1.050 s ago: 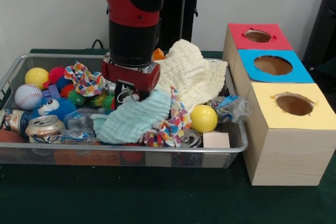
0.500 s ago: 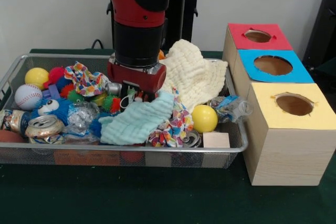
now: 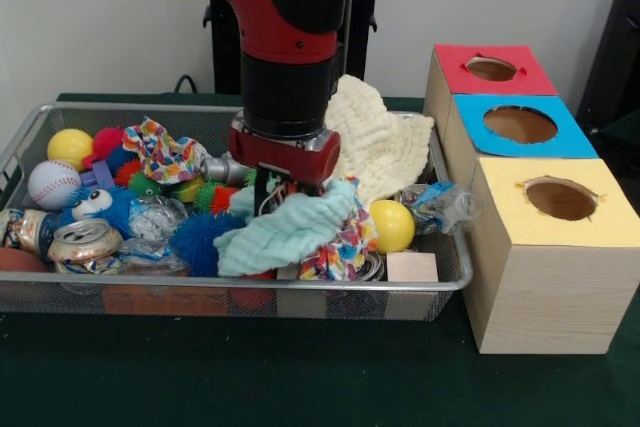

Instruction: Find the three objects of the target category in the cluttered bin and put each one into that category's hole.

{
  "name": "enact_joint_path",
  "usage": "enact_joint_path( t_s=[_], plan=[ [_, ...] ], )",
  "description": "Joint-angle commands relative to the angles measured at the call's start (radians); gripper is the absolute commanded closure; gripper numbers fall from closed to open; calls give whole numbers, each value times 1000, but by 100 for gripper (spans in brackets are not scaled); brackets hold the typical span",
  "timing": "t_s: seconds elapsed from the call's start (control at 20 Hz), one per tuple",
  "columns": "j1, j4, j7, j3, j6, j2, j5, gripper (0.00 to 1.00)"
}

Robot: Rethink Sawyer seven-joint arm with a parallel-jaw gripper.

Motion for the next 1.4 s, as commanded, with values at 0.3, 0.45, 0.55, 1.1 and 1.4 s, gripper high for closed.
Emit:
enact_joint_path(
  t_s=[0.3,0.45,0.55,1.1,1.4],
  plan=[
    [34,53,280,97,-33,57,119,0],
    [30,58,271,104,-43,61,129,0],
    [34,59,270,103,-47,63,135,0],
    [85,49,275,35,5,52,159,0],
    [83,122,251,22,111,-58,160,0]
  ],
)
